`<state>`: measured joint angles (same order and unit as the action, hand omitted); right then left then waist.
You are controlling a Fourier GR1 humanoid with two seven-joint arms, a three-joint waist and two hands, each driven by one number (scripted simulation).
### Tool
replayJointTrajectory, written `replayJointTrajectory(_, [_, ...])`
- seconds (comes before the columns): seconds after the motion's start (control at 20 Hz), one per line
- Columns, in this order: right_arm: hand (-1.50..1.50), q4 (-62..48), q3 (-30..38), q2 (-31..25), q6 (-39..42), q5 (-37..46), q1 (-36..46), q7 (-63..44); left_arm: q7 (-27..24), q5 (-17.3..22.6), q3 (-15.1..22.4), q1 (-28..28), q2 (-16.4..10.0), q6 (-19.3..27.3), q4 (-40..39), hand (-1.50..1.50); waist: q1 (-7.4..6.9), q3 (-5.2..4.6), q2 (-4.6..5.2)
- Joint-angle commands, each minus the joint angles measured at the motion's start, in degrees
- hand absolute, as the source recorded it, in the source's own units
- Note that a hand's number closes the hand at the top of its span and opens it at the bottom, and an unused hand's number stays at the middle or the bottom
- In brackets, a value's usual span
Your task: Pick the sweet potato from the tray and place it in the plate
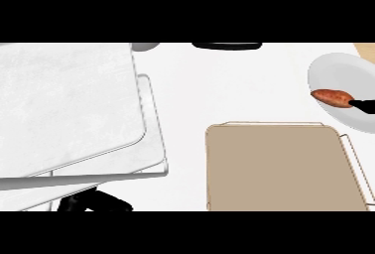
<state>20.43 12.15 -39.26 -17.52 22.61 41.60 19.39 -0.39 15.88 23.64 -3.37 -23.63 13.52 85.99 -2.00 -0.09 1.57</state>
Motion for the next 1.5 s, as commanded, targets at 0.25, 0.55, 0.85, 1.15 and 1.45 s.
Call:
replayJointTrajectory(0.25, [-1.50, 3.06, 10.06, 0.02, 8.71, -12.04, 2.67, 15.91, 4.75, 2.80, -8.19, 7.18, -1.90, 3.31, 1.34, 0.00, 1.69, 0.40, -1.11])
replayJointTrajectory(0.55, [-1.50, -2.26, 14.73, -1.05, 21.76, -18.61, 4.06, 8.40, 3.37, 2.96, -8.13, 7.19, -1.76, 2.43, -1.40, 0.00, 2.12, 0.24, -1.08])
replayJointTrajectory(0.85, [-1.50, -5.20, 16.68, -4.00, 29.84, -20.72, 1.58, 10.78, 4.01, 4.29, -10.29, 9.96, -2.95, 1.23, -1.93, 0.00, 1.63, 0.32, -0.63])
replayJointTrajectory(1.15, [-1.50, -6.55, 17.12, -7.92, 33.04, -20.32, -2.48, 16.52, 5.27, 2.96, -8.77, 9.71, -2.30, 2.94, 0.01, 0.00, 1.18, 0.45, -0.46])
replayJointTrajectory(1.45, [-1.50, -7.96, 17.87, -9.58, 32.40, -20.49, -2.44, 17.60, 4.29, 3.08, -8.16, 9.47, -1.89, 2.03, -1.14, 0.00, 0.67, 0.39, -0.53])
